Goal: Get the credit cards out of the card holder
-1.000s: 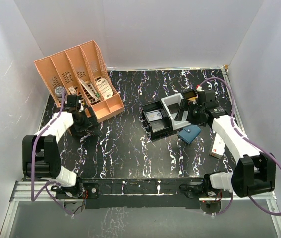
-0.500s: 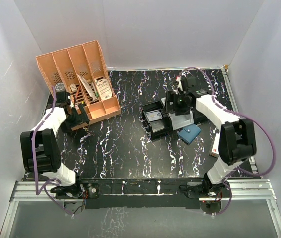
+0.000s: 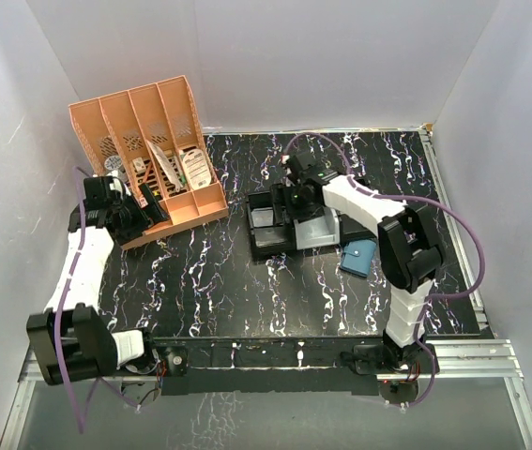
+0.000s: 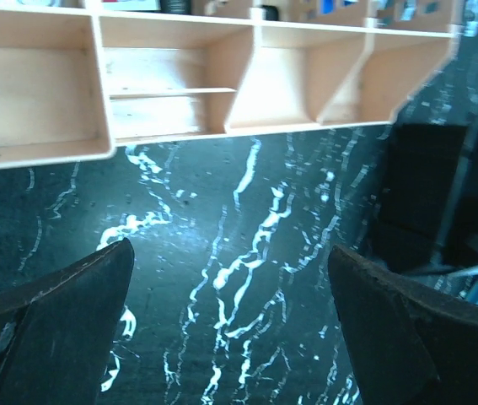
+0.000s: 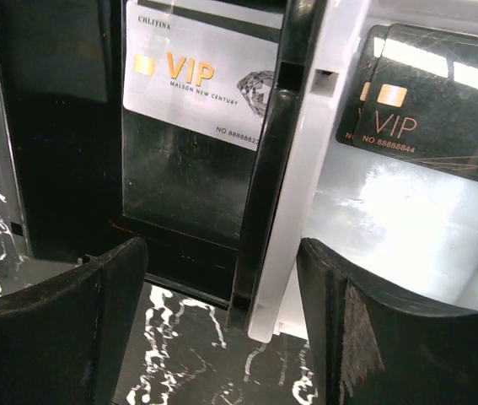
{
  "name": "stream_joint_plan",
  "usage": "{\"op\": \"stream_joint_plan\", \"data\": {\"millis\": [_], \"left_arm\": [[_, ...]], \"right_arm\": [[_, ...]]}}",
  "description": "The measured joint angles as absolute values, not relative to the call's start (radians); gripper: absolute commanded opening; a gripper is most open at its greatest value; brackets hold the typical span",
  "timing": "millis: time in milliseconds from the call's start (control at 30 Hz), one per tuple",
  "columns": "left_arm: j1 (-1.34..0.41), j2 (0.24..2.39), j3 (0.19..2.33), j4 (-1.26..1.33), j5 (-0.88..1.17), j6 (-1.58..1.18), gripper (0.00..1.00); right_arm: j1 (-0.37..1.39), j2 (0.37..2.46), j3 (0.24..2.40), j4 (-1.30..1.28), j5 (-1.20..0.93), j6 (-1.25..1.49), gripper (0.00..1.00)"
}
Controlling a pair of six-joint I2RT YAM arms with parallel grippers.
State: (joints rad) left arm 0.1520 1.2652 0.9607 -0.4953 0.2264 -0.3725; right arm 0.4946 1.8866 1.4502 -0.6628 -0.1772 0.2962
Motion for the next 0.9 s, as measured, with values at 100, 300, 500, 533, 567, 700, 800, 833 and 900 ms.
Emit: {"op": "stream_joint_plan", "data": {"millis": [100, 300, 500, 533, 567, 700, 800, 833, 900], "left_arm": [[0.152, 1.179, 0.944, -0.499, 0.282, -0.388, 0.99], [0.152, 1.121, 0.919, -0.502, 0.397, -0.421, 0.99], [0.151, 1.085, 0.902, -0.492, 0.494, -0.441, 0.99], [0.149, 1.067, 0.891, -0.486, 0.511, -0.447, 0.99], [0.146, 1.049, 0.878, -0.479, 0.526, -0.454, 0.99], [0.121, 0.987, 0.839, -0.461, 0.566, -0.476, 0.99], [0.087, 0.963, 0.835, -0.446, 0.579, -0.485, 0.99], [0.072, 0.957, 0.835, -0.441, 0.583, -0.487, 0.99], [0.041, 0.949, 0.835, -0.433, 0.586, -0.49, 0.99]], "right_arm": [[0.543, 1.923, 1.488, -0.662, -0.163, 0.324, 0.69], [0.607, 1.968, 1.544, -0.664, -0.179, 0.374, 0.74], [0.62, 1.915, 1.567, -0.699, -0.078, 0.377, 0.89], [0.618, 1.876, 1.545, -0.698, -0.036, 0.375, 0.89], [0.615, 1.835, 1.518, -0.696, 0.002, 0.376, 0.89], [0.551, 1.552, 1.332, -0.689, 0.149, 0.404, 0.87], [0.406, 1.354, 1.177, -0.661, 0.197, 0.451, 0.83], [0.34, 1.3, 1.119, -0.649, 0.199, 0.467, 0.8], [0.205, 1.221, 0.999, -0.636, 0.191, 0.499, 0.76]]}}
